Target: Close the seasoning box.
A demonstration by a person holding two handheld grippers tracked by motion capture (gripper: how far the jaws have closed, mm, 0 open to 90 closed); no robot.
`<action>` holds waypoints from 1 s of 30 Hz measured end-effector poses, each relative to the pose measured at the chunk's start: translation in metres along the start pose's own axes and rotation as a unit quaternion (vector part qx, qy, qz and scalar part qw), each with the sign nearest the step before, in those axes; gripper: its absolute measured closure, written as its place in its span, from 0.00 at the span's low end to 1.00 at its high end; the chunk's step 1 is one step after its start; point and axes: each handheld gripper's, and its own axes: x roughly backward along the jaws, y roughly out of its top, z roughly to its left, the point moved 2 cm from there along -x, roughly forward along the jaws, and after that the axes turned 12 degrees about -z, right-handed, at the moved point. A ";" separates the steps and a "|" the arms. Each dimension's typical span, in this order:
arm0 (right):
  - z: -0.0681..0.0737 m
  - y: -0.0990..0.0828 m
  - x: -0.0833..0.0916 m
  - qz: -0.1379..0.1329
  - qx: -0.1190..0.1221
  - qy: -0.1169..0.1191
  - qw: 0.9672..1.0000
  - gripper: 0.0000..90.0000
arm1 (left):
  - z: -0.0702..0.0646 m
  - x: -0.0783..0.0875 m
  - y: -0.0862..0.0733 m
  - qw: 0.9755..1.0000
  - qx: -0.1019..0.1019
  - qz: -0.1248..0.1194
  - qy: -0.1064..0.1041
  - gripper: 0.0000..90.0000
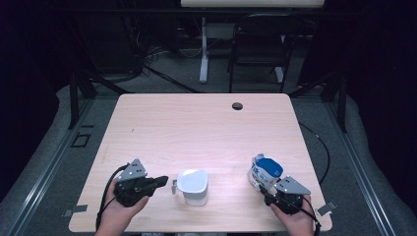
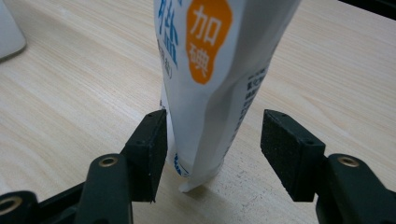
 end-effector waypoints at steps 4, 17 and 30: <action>0.000 0.000 0.000 -0.001 -0.003 -0.001 1.000 0.46 | 0.012 0.007 -0.015 1.000 0.017 0.003 0.017 1.00; 0.001 -0.001 0.000 0.002 -0.004 -0.001 1.000 0.46 | 0.047 0.018 -0.069 0.997 0.050 0.020 0.056 1.00; 0.002 -0.002 -0.001 0.003 -0.003 0.000 1.000 0.45 | 0.069 0.022 -0.089 0.993 0.077 0.024 0.089 1.00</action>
